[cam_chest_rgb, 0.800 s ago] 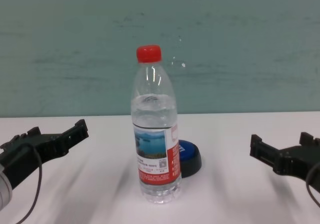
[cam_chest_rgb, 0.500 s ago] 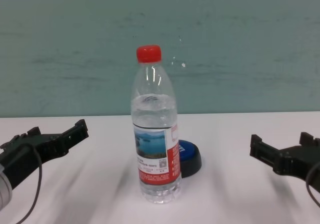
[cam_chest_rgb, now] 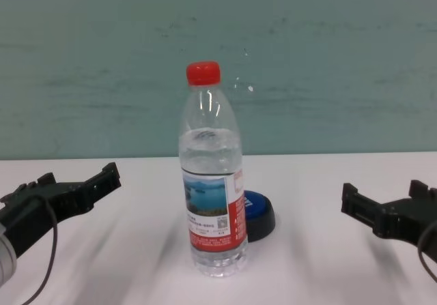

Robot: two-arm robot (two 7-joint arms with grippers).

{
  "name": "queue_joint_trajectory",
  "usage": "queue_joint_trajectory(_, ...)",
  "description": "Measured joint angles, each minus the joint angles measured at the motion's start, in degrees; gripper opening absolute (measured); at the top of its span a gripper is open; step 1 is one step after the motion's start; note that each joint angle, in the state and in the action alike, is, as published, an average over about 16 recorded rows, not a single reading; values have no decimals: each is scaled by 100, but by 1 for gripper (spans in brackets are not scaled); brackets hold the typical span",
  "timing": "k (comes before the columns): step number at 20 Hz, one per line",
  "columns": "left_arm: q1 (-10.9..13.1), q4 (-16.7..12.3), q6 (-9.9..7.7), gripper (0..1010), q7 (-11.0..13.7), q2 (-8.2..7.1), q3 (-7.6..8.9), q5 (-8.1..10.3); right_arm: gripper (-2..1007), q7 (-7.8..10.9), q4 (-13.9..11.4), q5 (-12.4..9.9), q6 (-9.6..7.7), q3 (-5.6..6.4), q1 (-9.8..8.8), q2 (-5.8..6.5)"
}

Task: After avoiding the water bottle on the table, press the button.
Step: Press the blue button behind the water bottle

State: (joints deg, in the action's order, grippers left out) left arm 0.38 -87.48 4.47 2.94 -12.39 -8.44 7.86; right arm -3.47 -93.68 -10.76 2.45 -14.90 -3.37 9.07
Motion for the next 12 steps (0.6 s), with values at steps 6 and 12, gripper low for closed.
queue_joint_trajectory(6, 69, -37, 22, 1000, 33, 3, 27, -54, 1004, 0, 0, 0, 0, 0, 0, 0)
queue_joint_trajectory(12, 241, -163, 157, 1000, 113, -32, 129, -166, 1004, 0, 0, 0, 0, 0, 0, 0)
